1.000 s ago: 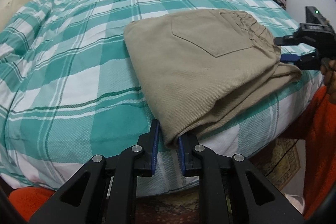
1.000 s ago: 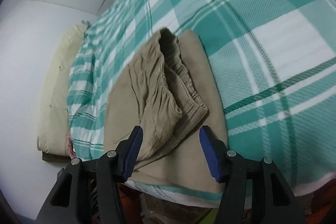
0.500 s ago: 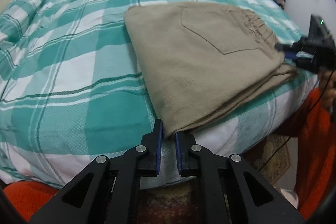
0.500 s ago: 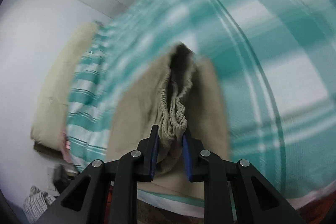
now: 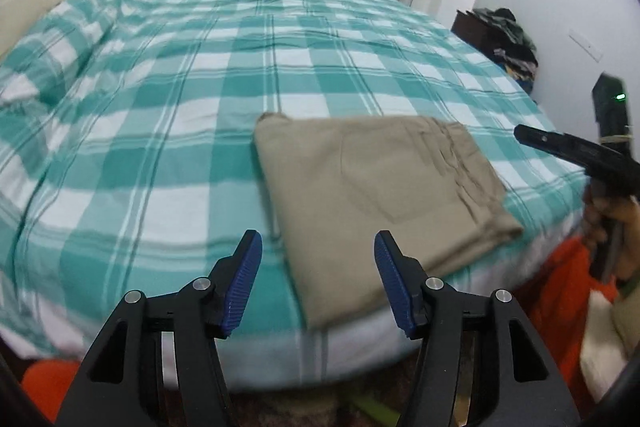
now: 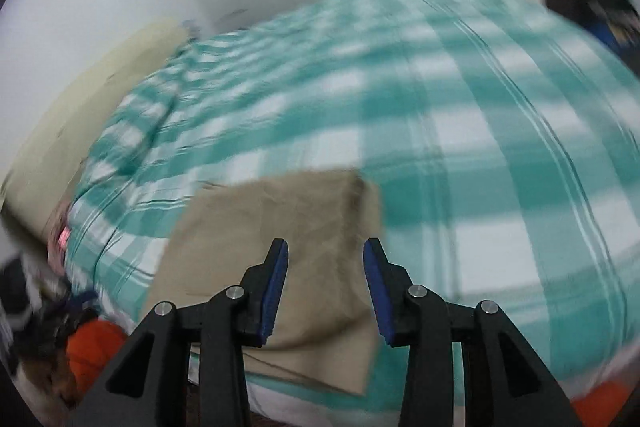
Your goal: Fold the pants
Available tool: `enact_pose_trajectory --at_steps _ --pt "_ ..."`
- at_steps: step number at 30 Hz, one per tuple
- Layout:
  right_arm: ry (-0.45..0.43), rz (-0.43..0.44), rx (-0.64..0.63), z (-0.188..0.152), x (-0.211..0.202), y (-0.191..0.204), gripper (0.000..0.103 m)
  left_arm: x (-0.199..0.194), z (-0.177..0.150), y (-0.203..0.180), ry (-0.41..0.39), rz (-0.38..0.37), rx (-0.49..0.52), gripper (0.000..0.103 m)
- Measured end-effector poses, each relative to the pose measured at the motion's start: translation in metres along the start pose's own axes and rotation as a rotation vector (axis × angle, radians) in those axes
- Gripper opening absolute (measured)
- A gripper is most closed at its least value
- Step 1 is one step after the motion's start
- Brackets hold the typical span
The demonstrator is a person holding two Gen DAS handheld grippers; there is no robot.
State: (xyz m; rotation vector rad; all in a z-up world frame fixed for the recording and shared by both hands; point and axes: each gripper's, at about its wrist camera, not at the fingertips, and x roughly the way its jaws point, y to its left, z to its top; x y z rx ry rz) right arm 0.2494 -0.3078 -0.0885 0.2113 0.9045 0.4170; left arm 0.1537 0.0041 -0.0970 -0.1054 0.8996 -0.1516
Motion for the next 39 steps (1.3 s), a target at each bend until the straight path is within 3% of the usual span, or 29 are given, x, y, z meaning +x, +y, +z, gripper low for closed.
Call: enact_pose_trajectory --at_steps 2,4,5,6,7,10,11,12,15,17,19,21,23,25,28,33,37,39 --pt "-0.003 0.043 -0.064 0.003 0.010 0.023 0.040 0.028 -0.003 -0.007 0.047 -0.007 0.021 0.054" --pt "0.034 0.054 -0.130 -0.007 0.035 0.037 0.039 0.060 -0.019 -0.018 0.147 0.011 0.081 0.045" --pt "0.084 0.015 -0.157 -0.020 0.050 0.036 0.039 0.071 -0.031 -0.023 0.179 0.041 0.132 0.045" --pt "0.189 -0.023 -0.155 -0.036 0.071 0.029 0.040 0.071 -0.036 -0.027 0.179 0.049 0.163 0.045" --pt "0.239 -0.025 -0.150 -0.046 0.082 0.021 0.039 0.065 -0.037 -0.030 0.168 0.059 0.190 0.045" --pt "0.237 -0.032 -0.180 -0.042 0.072 0.027 0.037 0.041 -0.010 -0.015 0.136 0.002 0.121 0.049" --pt "0.245 -0.029 -0.165 -0.031 0.067 0.029 0.037 0.034 0.000 -0.008 0.108 -0.001 0.086 0.060" --pt "0.220 -0.011 -0.157 -0.018 0.060 0.033 0.037 0.026 0.015 0.004 0.062 0.013 0.038 0.069" --pt "0.112 -0.025 -0.201 0.018 0.045 0.043 0.038 0.026 0.035 0.021 0.020 0.032 -0.028 0.070" --pt "0.071 -0.031 -0.208 0.032 0.050 0.046 0.039 0.041 0.036 0.025 0.047 0.038 -0.050 0.070" --pt "0.088 -0.037 -0.180 0.034 0.071 0.038 0.041 0.068 0.025 0.023 0.124 0.036 -0.053 0.070" --pt "0.168 -0.063 -0.146 0.024 0.100 0.025 0.042 0.099 0.010 0.018 0.228 0.056 -0.021 0.070" --pt "0.266 -0.082 -0.113 0.007 0.129 0.012 0.042 0.107 -0.002 0.017 0.227 0.081 -0.011 0.070" --pt "0.211 -0.063 -0.109 0.001 0.120 0.009 0.042 0.097 -0.003 0.023 0.216 0.049 -0.071 0.070" --pt "0.196 -0.028 -0.077 -0.001 0.088 0.009 0.044 0.078 -0.003 0.035 0.207 0.028 -0.116 0.071" --pt "0.142 0.050 -0.141 -0.025 0.031 0.015 0.045 0.063 -0.018 0.031 0.204 0.125 -0.061 0.075" --pt "0.213 0.013 -0.157 -0.067 0.048 0.013 0.050 0.067 -0.023 0.018 0.192 0.214 0.000 0.076" --pt "0.178 0.002 -0.138 -0.077 0.046 0.012 0.051 0.062 -0.022 0.015 0.182 0.237 0.017 0.077"
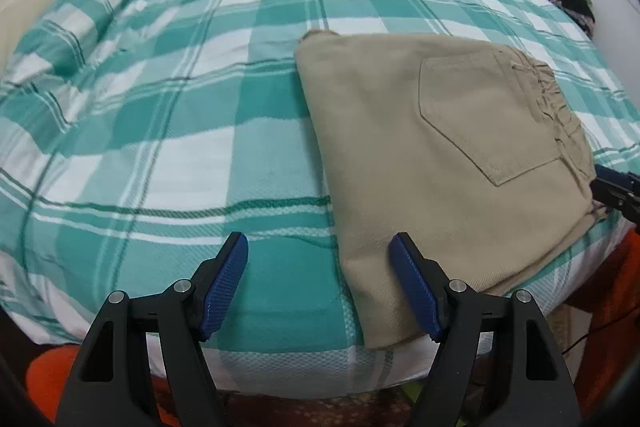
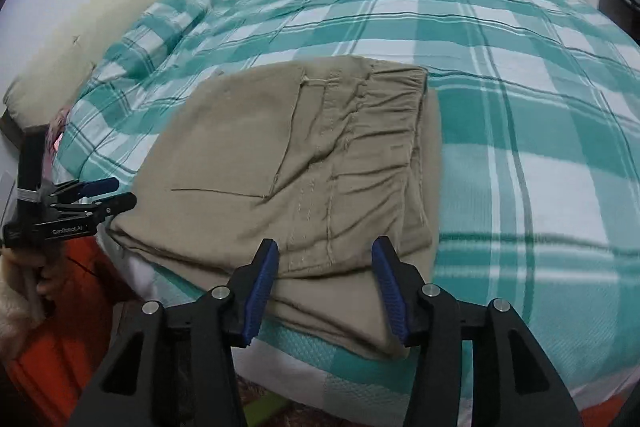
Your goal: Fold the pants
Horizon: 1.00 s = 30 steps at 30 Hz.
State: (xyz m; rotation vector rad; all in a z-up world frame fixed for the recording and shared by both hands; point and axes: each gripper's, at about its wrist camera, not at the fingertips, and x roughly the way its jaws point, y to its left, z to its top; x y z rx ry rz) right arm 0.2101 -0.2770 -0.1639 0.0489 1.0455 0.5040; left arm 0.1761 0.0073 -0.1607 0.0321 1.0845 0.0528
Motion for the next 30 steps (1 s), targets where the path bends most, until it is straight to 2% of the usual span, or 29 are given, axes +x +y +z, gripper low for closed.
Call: enact_pose_trajectory --at_steps 5,10,11,12,14,15,16,17,18,19,21,23,26,29,30 --pt "0.014 0.035 0.058 0.000 -0.001 -0.007 0.053 -0.001 0.000 -0.001 -0.004 0.027 0.008 0.077" --pt "0.002 0.034 0.083 0.000 -0.004 -0.008 0.055 -0.005 0.002 0.001 -0.003 0.013 0.005 0.077" --pt "-0.007 0.041 0.089 0.001 -0.009 -0.009 0.055 -0.006 0.004 0.005 -0.002 -0.010 -0.009 0.079" --pt "-0.021 0.051 0.099 0.003 -0.014 -0.011 0.056 -0.008 0.007 0.013 0.000 -0.059 -0.044 0.086" --pt "-0.073 0.084 0.156 0.010 -0.028 -0.024 0.071 -0.008 0.015 0.038 0.008 -0.224 -0.171 0.093" --pt "-0.101 0.109 0.214 0.015 -0.037 -0.037 0.086 -0.002 0.018 0.051 0.029 -0.299 -0.247 0.093" --pt "-0.118 0.125 0.265 0.018 -0.042 -0.050 0.091 0.005 0.021 0.057 0.058 -0.342 -0.295 0.093" --pt "-0.120 0.141 0.325 0.023 -0.044 -0.066 0.091 0.015 0.024 0.065 0.095 -0.383 -0.333 0.093" --pt "-0.078 0.177 0.385 0.028 -0.037 -0.086 0.091 0.030 0.027 0.069 0.134 -0.419 -0.352 0.093" --pt "-0.036 0.211 0.413 0.032 -0.028 -0.097 0.090 0.037 0.029 0.067 0.155 -0.423 -0.349 0.092" --pt "0.048 0.261 0.427 0.037 -0.005 -0.108 0.086 0.048 0.033 0.056 0.190 -0.433 -0.317 0.089" --pt "0.124 0.308 0.400 0.041 0.020 -0.106 0.078 0.055 0.035 0.037 0.219 -0.486 -0.264 0.089" --pt "0.168 0.279 0.366 0.044 0.046 -0.098 0.077 0.065 0.035 0.019 0.235 -0.446 -0.233 0.089" --pt "0.156 0.267 0.378 0.048 0.060 -0.090 0.075 0.065 0.037 0.013 0.223 -0.421 -0.246 0.090" --pt "0.156 0.251 0.377 0.049 0.062 -0.087 0.073 0.063 0.038 0.011 0.219 -0.409 -0.245 0.083"
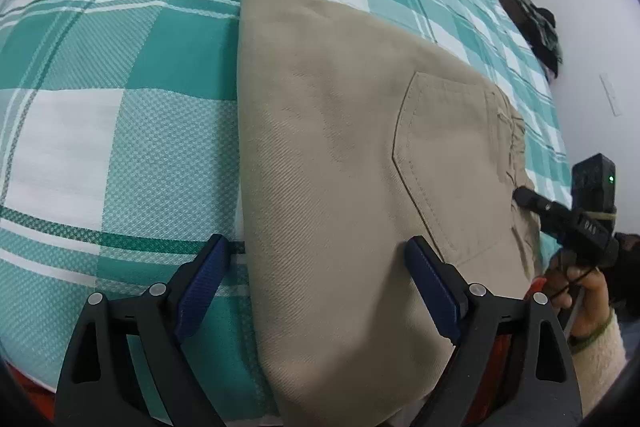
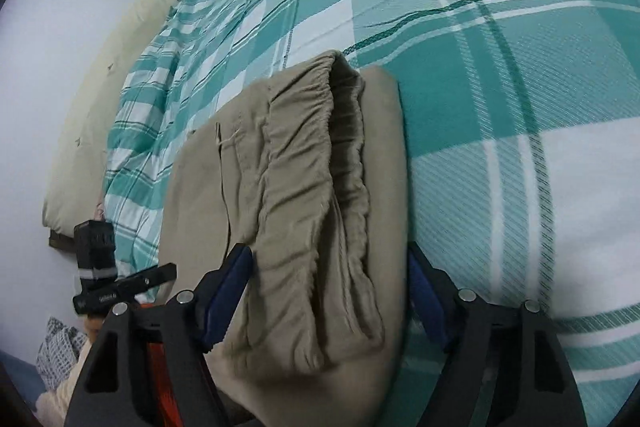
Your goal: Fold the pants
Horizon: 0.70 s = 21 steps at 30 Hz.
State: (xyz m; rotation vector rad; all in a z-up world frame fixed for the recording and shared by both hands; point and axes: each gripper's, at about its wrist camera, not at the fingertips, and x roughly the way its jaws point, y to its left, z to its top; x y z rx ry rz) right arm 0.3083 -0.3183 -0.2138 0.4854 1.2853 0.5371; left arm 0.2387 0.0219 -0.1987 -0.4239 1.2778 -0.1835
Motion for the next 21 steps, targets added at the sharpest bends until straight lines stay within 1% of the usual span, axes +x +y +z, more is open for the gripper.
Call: enact_pose_trajectory --at_steps 1,2,3,4,5,6,7,9,12,14,17,21 --pt "0.001 -0.022 -0.010 0.000 0.002 0.003 0.069 -0.001 0.000 -0.002 -0.007 -0.001 0.006 0.072" --pt "0.004 -0.042 -0.024 0.000 0.003 0.006 0.067 -0.002 -0.001 -0.005 -0.010 -0.003 0.011 0.055" --pt "0.011 -0.080 -0.064 -0.002 0.003 0.014 0.062 -0.004 -0.001 -0.009 -0.020 0.034 0.019 0.041" --pt "0.015 -0.104 -0.094 -0.003 0.002 0.019 0.056 -0.007 -0.002 -0.013 -0.032 0.054 0.034 0.034" --pt "0.016 -0.154 -0.155 -0.004 0.001 0.032 0.053 -0.011 -0.002 -0.019 -0.046 0.080 0.056 0.025" --pt "0.015 -0.191 -0.205 -0.004 0.001 0.043 0.048 -0.013 -0.003 -0.024 -0.058 0.105 0.075 0.018" --pt "0.012 -0.245 -0.278 -0.006 0.000 0.059 0.044 -0.015 -0.002 -0.028 -0.069 0.123 0.091 0.016" --pt "-0.001 -0.333 -0.393 -0.011 0.000 0.086 0.040 -0.021 -0.003 -0.041 -0.096 0.178 0.136 0.013" --pt "-0.034 -0.418 -0.502 -0.020 -0.004 0.114 0.037 -0.030 -0.007 -0.057 -0.136 0.243 0.196 0.013" --pt "-0.059 -0.427 -0.518 -0.024 -0.010 0.122 0.036 -0.037 -0.011 -0.056 -0.150 0.254 0.210 0.013" --pt "-0.073 -0.416 -0.516 -0.026 -0.018 0.125 0.035 -0.052 -0.017 -0.056 -0.169 0.253 0.229 0.013" --pt "-0.076 -0.391 -0.534 -0.030 -0.030 0.136 0.035 -0.069 -0.010 -0.066 -0.198 0.258 0.250 0.013"
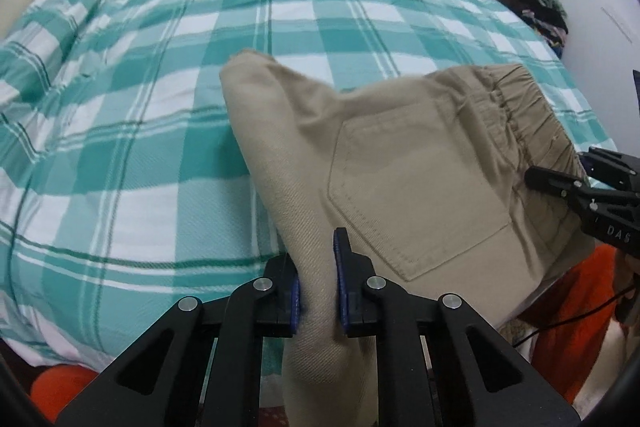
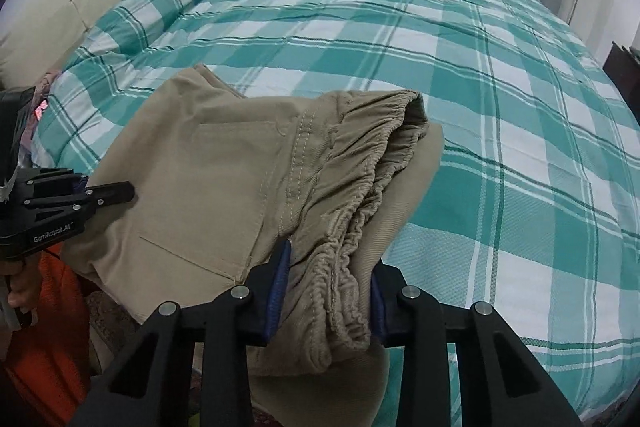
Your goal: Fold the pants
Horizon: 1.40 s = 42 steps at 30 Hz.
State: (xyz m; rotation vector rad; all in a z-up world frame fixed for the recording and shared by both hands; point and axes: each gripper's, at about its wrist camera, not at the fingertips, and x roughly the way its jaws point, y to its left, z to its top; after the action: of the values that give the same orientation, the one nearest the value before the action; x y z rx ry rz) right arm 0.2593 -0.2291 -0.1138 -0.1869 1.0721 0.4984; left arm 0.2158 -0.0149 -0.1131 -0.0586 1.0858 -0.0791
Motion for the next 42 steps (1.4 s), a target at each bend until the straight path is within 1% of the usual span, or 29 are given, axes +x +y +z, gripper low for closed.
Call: enact_pose_trajectory --at_steps 2,4,7,11,12,14,16,17,18,19,20,21,22,23,24,25,26,28,30,31,33,36,39,41,42 --pt "-0.011 0.010 -0.012 0.004 -0.008 0.006 0.035 -0.009 0.011 0.004 -0.023 -0.006 -0.010 0.013" --pt "-0.033 0.011 -0.033 0.018 -0.015 0.012 0.035 -0.017 0.027 0.010 -0.052 -0.007 -0.017 0.013" --pt "-0.072 0.001 -0.050 0.044 -0.020 0.013 0.035 -0.018 0.058 0.017 -0.092 0.016 -0.005 0.013" --pt "-0.125 -0.010 -0.040 0.089 -0.014 0.003 0.035 -0.006 0.108 0.021 -0.141 0.066 0.020 0.013" --pt "-0.140 -0.014 -0.034 0.104 -0.009 -0.002 0.035 -0.001 0.119 0.022 -0.152 0.071 0.021 0.013" --pt "-0.156 -0.020 -0.016 0.122 0.000 -0.013 0.035 0.012 0.141 0.026 -0.190 0.083 0.010 0.014" --pt "-0.173 -0.017 0.038 0.140 0.014 -0.032 0.035 0.035 0.158 0.032 -0.206 0.098 -0.003 0.025" --pt "-0.170 -0.012 0.072 0.149 0.025 -0.047 0.036 0.042 0.159 0.036 -0.198 0.116 -0.009 0.044" --pt "-0.148 -0.021 0.097 0.155 0.037 -0.061 0.039 0.050 0.158 0.042 -0.187 0.166 -0.022 0.060" --pt "-0.120 -0.036 0.117 0.157 0.048 -0.072 0.048 0.053 0.151 0.049 -0.189 0.219 -0.034 0.065" --pt "-0.095 -0.063 0.132 0.157 0.054 -0.081 0.052 0.050 0.143 0.053 -0.203 0.238 -0.034 0.072" --pt "-0.078 -0.122 0.144 0.154 0.058 -0.093 0.054 0.045 0.130 0.058 -0.224 0.248 -0.027 0.080" --pt "-0.081 -0.145 0.144 0.150 0.055 -0.098 0.057 0.039 0.113 0.062 -0.243 0.263 -0.013 0.085" --pt "-0.092 -0.160 0.144 0.142 0.049 -0.104 0.062 0.034 0.102 0.063 -0.255 0.279 -0.002 0.092" --pt "-0.104 -0.171 0.149 0.132 0.042 -0.110 0.078 0.028 0.088 0.064 -0.270 0.301 0.012 0.095" --pt "-0.112 -0.190 0.156 0.122 0.036 -0.114 0.090 0.022 0.076 0.064 -0.287 0.319 0.023 0.095" --pt "-0.119 -0.211 0.161 0.112 0.031 -0.117 0.093 0.016 0.064 0.063 -0.301 0.335 0.032 0.097" --pt "-0.131 -0.239 0.169 0.089 0.018 -0.119 0.093 -0.001 0.040 0.057 -0.311 0.361 0.025 0.097" --pt "-0.141 -0.243 0.186 0.072 0.008 -0.118 0.094 -0.017 0.026 0.051 -0.317 0.355 0.013 0.099" --pt "-0.153 -0.239 0.196 0.063 0.002 -0.117 0.096 -0.029 0.018 0.045 -0.327 0.349 0.006 0.099" --pt "-0.176 -0.235 0.217 0.043 -0.012 -0.108 0.100 -0.048 0.012 0.036 -0.347 0.351 0.001 0.100" --pt "-0.210 -0.242 0.224 0.020 -0.038 -0.091 0.101 -0.086 0.003 0.023 -0.411 0.370 -0.004 0.102" --pt "-0.235 -0.251 0.206 0.015 -0.067 -0.072 0.101 -0.120 0.006 0.017 -0.462 0.359 0.004 0.102" --pt "-0.268 -0.259 0.181 0.020 -0.092 -0.058 0.101 -0.145 0.013 0.015 -0.482 0.358 0.011 0.102" --pt "-0.298 -0.266 0.161 0.028 -0.113 -0.048 0.101 -0.162 0.017 0.015 -0.496 0.364 0.014 0.102"
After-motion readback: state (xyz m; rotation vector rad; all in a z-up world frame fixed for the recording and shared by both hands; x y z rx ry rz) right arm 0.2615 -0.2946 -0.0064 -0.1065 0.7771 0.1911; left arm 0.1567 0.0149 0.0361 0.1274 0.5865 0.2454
